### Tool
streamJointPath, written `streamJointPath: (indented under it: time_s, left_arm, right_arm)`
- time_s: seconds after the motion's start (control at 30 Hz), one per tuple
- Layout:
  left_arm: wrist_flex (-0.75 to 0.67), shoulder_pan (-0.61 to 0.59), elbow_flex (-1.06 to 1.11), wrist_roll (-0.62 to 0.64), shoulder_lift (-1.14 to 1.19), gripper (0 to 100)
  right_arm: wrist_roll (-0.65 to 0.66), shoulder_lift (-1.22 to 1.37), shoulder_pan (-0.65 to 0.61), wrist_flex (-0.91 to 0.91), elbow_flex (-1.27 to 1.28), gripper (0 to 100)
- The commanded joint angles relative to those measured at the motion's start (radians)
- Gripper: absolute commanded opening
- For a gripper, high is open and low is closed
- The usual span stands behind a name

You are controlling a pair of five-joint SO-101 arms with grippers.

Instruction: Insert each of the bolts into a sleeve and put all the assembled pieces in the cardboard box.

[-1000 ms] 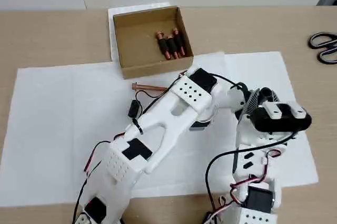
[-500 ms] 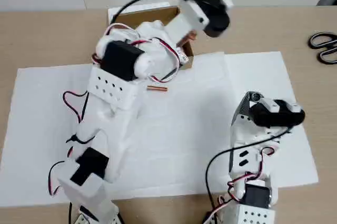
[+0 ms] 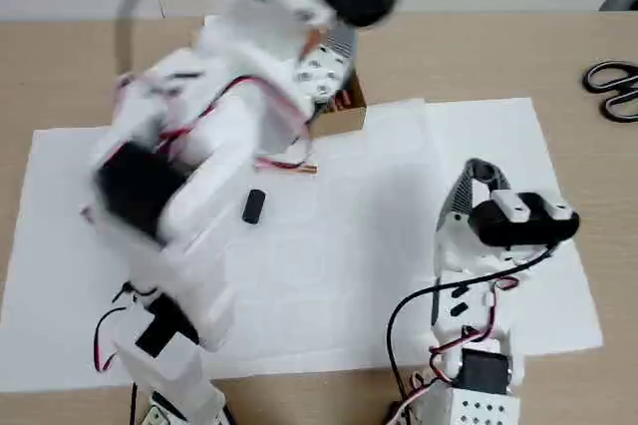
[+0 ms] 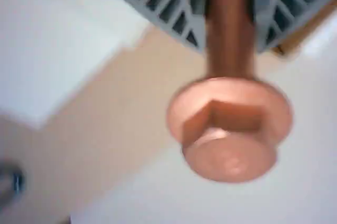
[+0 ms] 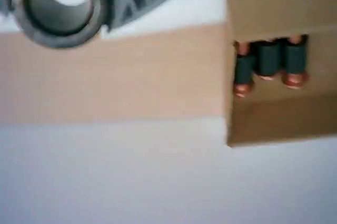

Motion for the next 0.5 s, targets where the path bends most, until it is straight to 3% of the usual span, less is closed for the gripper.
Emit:
streamJointPath:
  time_s: [0.0,0.2,0.33,0.47]
  left_arm:
    - [0.02,0.052,-0.125,0.068,-0.043,1]
    - [0.029,0.071,-0.171,0.143,-0.048,1]
    - [0.031,0.071,-0.173,0.141,-0.049,1]
    - [0.029,-0.015,-0.177,0.155,-0.043,1]
  right_arm:
    - [-0.011,-0.01,-0.116,-0.071,0.006,0.8]
    - [-0.005,-0.002,-0.38,-0.209,0.006,0.9]
    - [-0.005,-0.001,-0.407,-0.234,0.006,0.9]
    - [-0.011,0.028,-0.42,-0.245,0.006,1.0]
